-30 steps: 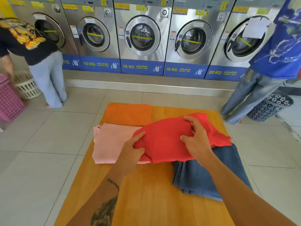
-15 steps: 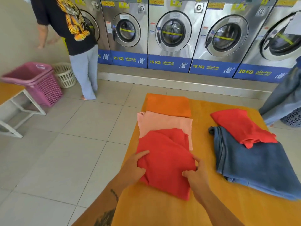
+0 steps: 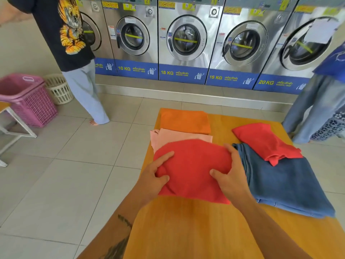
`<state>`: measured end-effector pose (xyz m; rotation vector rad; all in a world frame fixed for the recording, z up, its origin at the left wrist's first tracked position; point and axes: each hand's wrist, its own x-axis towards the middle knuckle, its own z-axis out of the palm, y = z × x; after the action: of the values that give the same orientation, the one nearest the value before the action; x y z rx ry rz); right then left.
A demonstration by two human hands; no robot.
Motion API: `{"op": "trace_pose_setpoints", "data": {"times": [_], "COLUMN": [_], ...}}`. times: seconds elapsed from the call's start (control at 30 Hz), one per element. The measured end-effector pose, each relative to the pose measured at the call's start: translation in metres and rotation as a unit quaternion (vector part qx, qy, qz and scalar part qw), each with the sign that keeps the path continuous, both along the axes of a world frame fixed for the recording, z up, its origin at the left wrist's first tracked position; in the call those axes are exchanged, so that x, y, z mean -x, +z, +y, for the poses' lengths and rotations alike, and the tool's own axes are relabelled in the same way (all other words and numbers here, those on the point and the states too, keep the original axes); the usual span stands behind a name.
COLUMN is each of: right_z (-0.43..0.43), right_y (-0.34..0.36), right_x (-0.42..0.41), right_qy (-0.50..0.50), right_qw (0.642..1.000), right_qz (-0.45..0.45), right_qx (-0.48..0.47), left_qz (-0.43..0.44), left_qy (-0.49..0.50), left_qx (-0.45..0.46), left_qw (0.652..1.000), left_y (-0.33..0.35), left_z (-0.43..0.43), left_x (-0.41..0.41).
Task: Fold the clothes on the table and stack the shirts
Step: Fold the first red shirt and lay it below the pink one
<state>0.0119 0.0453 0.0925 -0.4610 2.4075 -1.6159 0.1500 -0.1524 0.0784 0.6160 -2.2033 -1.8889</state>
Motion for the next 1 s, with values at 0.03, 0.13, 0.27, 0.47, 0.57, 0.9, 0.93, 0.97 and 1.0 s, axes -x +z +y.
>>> {"op": "trace_pose_setpoints", "data": {"times": [0.03, 0.13, 0.27, 0.47, 0.57, 0.9, 0.93, 0.97, 1.0], "right_z": [0.003, 0.015, 0.029, 0.012, -0.001, -0.006, -0.007, -0.007, -0.008], "right_y": [0.014, 0.052, 0.08, 0.035, -0.006, -0.061, -0.062, -0.062, -0.062], "right_x": [0.002, 0.005, 0.005, 0.014, 0.018, 0.022, 0.025, 0.028, 0.032], "right_qy": [0.006, 0.027, 0.083, 0.075, 0.055, 0.045, 0.039, 0.032, 0.025], "right_qw": [1.0, 0.997, 0.99, 0.985, 0.99, 0.976, 0.977, 0.978, 0.979], "right_qz": [0.017, 0.028, -0.04, -0.147, -0.126, -0.147, -0.149, -0.153, -0.166], "right_qx": [0.016, 0.066, 0.107, 0.053, -0.041, -0.155, -0.149, -0.137, -0.12], "left_qz": [0.028, 0.098, 0.132, 0.031, -0.063, -0.153, -0.147, -0.127, -0.107], "left_qy": [0.0, 0.004, -0.019, -0.028, -0.02, 0.105, 0.108, 0.108, 0.107], "left_qx": [0.005, 0.01, 0.016, 0.057, 0.117, 0.165, 0.146, 0.113, 0.07], "left_qw": [1.0, 0.995, 0.991, 0.998, 0.991, 0.969, 0.972, 0.979, 0.986], "left_y": [0.01, 0.041, 0.067, 0.04, 0.001, -0.061, -0.061, -0.061, -0.06], "left_z": [0.002, 0.006, 0.007, 0.002, 0.004, -0.011, -0.014, -0.017, -0.02], "left_x": [-0.002, -0.015, -0.039, -0.039, -0.015, 0.017, 0.019, 0.021, 0.024]}}
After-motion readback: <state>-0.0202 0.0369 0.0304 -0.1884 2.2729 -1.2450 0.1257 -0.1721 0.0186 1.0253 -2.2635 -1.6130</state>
